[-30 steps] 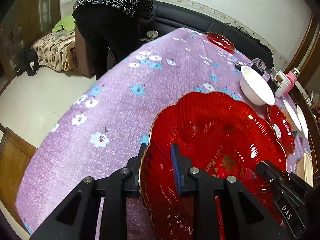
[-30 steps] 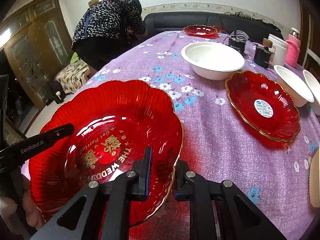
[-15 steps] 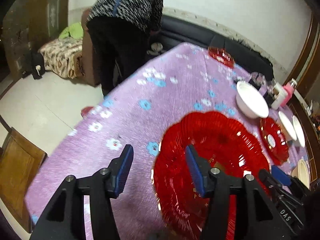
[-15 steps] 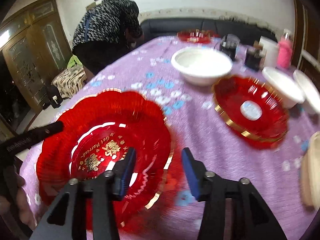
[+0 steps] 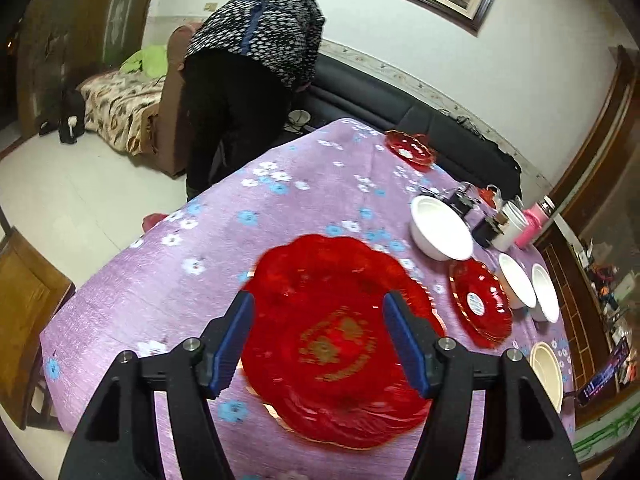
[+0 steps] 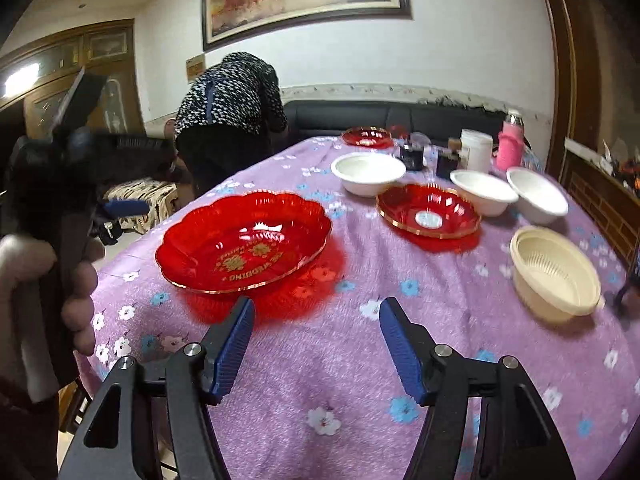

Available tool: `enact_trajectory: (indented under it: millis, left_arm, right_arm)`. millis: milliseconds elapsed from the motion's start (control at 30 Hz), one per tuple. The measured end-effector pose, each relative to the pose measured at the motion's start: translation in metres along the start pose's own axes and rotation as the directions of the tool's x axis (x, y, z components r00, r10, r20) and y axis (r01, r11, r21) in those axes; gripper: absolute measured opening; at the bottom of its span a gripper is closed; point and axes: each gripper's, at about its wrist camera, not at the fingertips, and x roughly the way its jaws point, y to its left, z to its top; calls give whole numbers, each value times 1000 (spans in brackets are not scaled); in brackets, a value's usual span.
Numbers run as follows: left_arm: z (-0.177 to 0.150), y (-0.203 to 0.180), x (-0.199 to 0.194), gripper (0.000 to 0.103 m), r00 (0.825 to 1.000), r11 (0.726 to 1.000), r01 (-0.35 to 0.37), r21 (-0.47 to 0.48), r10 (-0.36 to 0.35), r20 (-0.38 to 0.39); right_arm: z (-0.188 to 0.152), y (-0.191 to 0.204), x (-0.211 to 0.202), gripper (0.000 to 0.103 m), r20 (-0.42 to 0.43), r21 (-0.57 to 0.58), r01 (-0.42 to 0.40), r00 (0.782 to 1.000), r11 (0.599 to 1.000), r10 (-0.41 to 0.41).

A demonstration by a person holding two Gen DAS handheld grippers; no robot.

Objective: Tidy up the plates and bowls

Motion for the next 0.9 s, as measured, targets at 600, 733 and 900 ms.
enact_trajectory:
  millis: [600,733,900]
  left_arm:
    - [-26,-89,-32,67,992,992,-77,102,66,103]
    - [-18,-104,-31,70,993,985,-79,153,64,103]
    - [-10,-107,-25,72,995,975,-53,216,35,89]
  right_arm:
    - [-6,-56,-22,69,153,50,-12,988,999,4]
    - [-8,-79,-21,69,150,43,32,988,999,-38]
    - [-2,-123,-12,70,102,141,101,988,985,-116]
